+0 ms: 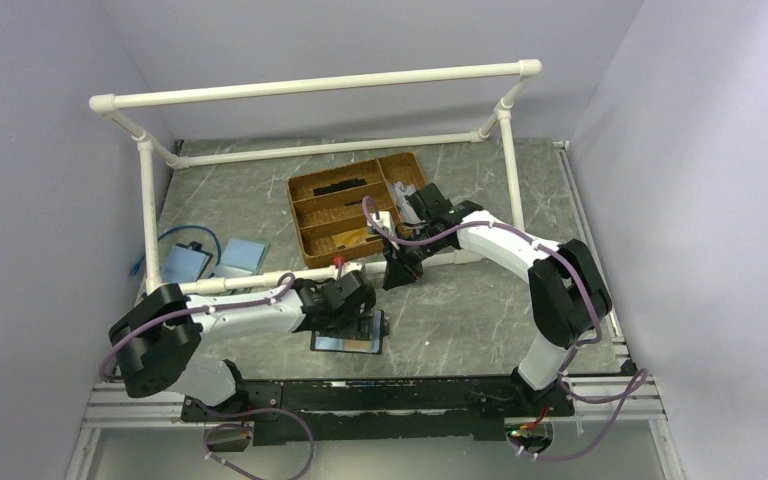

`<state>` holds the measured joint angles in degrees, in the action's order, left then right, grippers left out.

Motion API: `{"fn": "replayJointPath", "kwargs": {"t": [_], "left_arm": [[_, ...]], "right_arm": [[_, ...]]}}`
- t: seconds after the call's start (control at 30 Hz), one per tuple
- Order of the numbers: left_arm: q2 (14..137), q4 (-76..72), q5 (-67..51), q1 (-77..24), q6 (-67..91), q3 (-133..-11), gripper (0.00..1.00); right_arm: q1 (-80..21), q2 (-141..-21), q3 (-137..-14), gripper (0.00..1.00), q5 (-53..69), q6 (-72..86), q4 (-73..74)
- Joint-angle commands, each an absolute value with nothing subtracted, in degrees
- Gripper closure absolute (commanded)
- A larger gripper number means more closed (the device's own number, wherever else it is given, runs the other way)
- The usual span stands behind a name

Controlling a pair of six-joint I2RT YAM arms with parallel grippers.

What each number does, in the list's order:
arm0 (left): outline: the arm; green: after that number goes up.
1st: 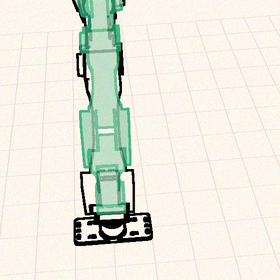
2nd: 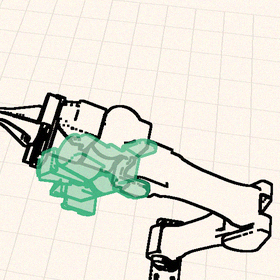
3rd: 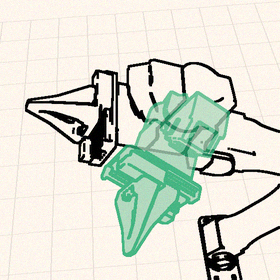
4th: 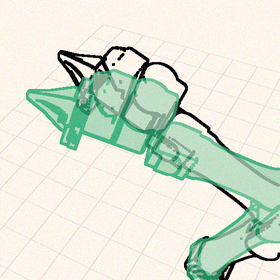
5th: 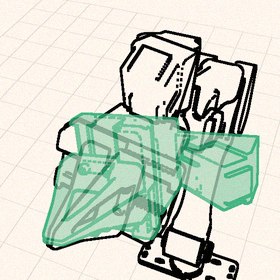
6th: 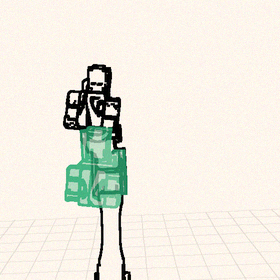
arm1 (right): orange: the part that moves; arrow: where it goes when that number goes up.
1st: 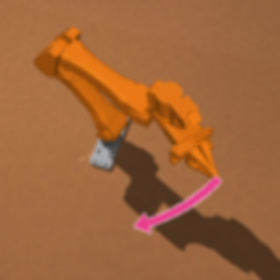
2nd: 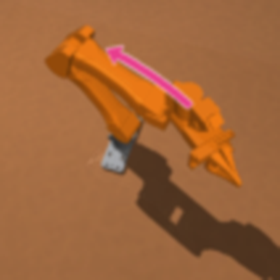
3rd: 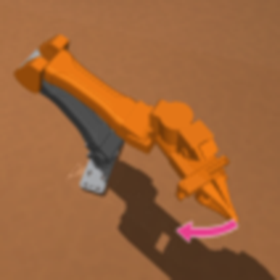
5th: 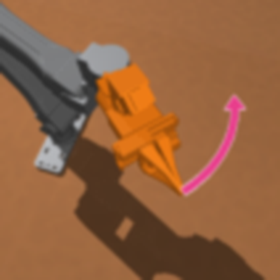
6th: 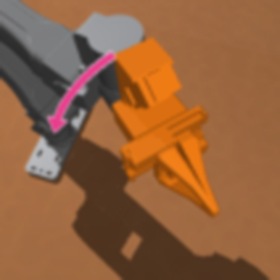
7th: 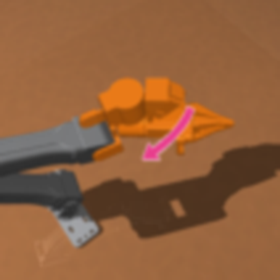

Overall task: Take the credit cards out of the card holder
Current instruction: Remove the credit card from the card holder.

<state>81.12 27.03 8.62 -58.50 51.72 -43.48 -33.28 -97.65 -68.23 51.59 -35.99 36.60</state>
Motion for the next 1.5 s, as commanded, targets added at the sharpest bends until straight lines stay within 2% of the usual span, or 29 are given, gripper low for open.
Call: {"fn": "replayJointPath", "kwargs": {"t": [0.0, 0.37, 0.43, 0.57, 0.8, 1.0, 1.23, 1.47], "left_arm": [[83.02, 26.99, 10.28, -59.53, 51.7, -46.17, 0.2], [89.18, 33.27, 14.6, -62.05, 55.02, -50.84, 0.2], [90.65, 34.99, 15.85, -62.53, 55.86, -51.82, 0.23], [90.37, 35.19, 16.02, -62.84, 56.77, -51.96, 0.37], [80.46, 21.77, 8.14, -62.05, 55.93, -43.2, 0.39], [75.42, 8.45, -1.24, -58.61, 56.78, -34.05, 0.41], [71.72, 2.59, -5.65, -55.51, 57.97, -28.95, 0.44], [69.7, -1.4, -8.24, -53.77, 58.69, -25.62, 0.43]], "right_arm": [[-32.79, -95.79, -70.22, 0.81, 54.01, -36.83, 36.72], [-32.7, -96.04, -70.31, 0.82, 54.23, -37.0, 36.98], [-32.64, -96.06, -70.36, 0.82, 54.23, -37.0, 37.08], [-32.7, -96.06, -70.47, 0.82, 54.36, -37.28, 37.41], [-32.69, -96.39, -70.32, 0.81, 57.31, -38.13, 39.69], [-33.74, -99.28, -69.3, 0.82, 60.3, -32.66, 37.33], [-39.72, -103.36, -69.81, 0.87, 56.88, -28.51, 35.45], [-40.69, -104.41, -69.79, 0.93, 53.15, -25.64, 33.29]]}}
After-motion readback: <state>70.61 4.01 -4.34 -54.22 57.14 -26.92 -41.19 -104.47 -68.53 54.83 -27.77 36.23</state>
